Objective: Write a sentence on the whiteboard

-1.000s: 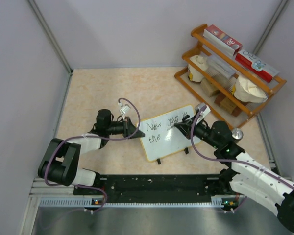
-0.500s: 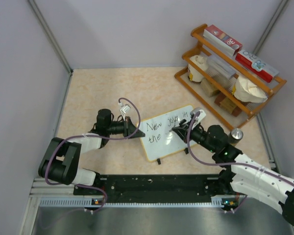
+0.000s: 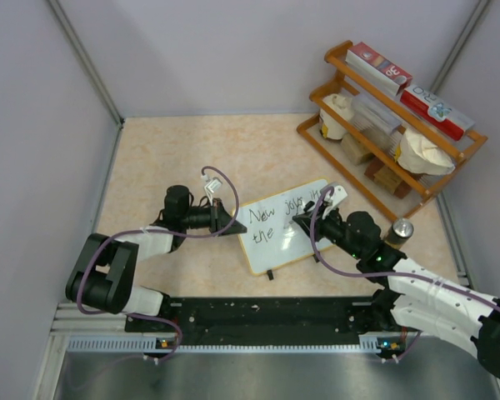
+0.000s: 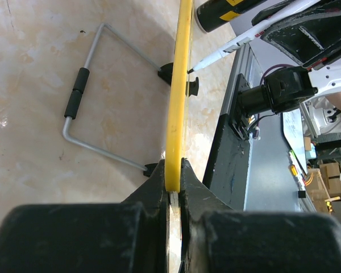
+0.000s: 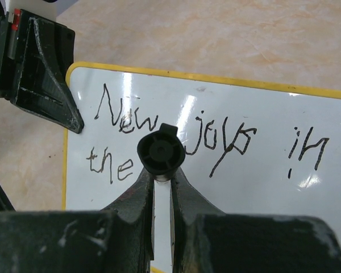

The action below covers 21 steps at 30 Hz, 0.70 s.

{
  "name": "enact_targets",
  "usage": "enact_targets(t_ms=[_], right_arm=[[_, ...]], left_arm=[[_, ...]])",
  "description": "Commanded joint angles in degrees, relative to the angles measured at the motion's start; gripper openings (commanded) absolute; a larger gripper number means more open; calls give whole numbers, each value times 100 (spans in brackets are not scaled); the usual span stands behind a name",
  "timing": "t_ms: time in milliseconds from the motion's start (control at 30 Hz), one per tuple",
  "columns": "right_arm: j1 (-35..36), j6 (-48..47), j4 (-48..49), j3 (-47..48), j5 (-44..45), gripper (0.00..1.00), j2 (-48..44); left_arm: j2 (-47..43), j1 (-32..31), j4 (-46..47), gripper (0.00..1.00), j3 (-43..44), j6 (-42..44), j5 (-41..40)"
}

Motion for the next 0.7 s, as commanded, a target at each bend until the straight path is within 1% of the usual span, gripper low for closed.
enact_targets(t_ms=[0,367,400,500,667], right_arm=[[59,42,332,133,99,0,-2],[59,86,358,142,143,0,-2],[59,95,367,133,282,0,-19],[59,113,358,142,319,0,-54],[59,69,157,203,363,0,60]], left_arm=[[106,2,107,0,77,526,-246],[141,2,168,0,85,491,-193],[132,2,168,0,85,491,-193],[141,2,177,0,77,483,-193],[141,2,186,0,77,474,-176]])
